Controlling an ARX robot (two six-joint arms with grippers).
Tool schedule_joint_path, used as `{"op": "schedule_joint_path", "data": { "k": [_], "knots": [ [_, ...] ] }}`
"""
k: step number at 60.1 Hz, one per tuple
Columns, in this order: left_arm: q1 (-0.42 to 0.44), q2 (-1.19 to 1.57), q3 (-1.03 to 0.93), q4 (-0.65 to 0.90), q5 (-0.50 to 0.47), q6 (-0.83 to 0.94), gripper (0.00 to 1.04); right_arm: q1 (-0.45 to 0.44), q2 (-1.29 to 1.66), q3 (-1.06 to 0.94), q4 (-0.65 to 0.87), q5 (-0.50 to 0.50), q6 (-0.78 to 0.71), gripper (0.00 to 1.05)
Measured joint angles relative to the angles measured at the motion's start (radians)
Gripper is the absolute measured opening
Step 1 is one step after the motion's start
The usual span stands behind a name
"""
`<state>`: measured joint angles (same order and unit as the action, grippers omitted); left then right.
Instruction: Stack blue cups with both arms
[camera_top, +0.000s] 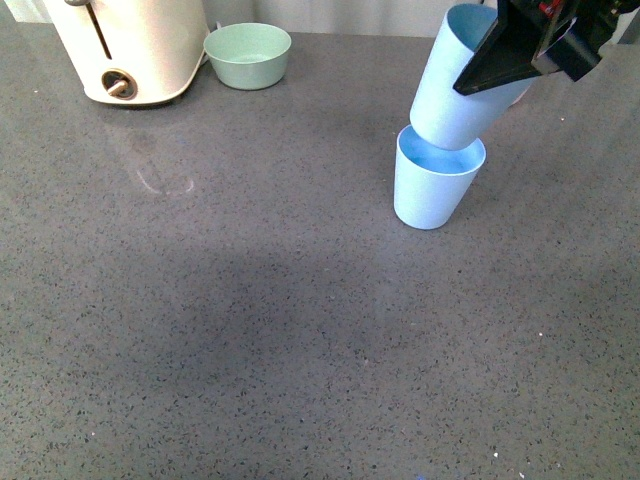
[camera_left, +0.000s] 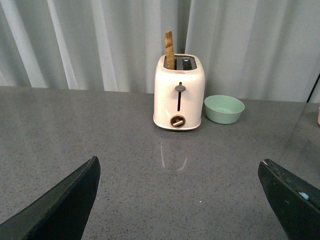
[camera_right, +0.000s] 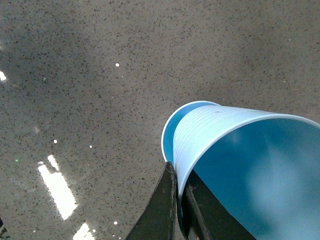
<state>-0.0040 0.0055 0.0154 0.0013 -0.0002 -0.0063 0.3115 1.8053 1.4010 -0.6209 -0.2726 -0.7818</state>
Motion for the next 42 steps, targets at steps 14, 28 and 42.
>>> {"op": "schedule_joint_path", "data": {
  "k": [14, 28, 42],
  "knots": [
    [0.0, 0.0, 0.0, 0.0, 0.0, 0.0, 0.96, -0.006, 0.074, 0.03, 0.012, 0.019, 0.003, 0.02],
    [0.0, 0.0, 0.0, 0.0, 0.0, 0.0, 0.96, 0.001, 0.095, 0.044, 0.015, 0.023, 0.003, 0.02],
    [0.0, 0.0, 0.0, 0.0, 0.0, 0.0, 0.96, 0.005, 0.1, 0.064, 0.005, 0.016, 0.003, 0.3]
  ]
}}
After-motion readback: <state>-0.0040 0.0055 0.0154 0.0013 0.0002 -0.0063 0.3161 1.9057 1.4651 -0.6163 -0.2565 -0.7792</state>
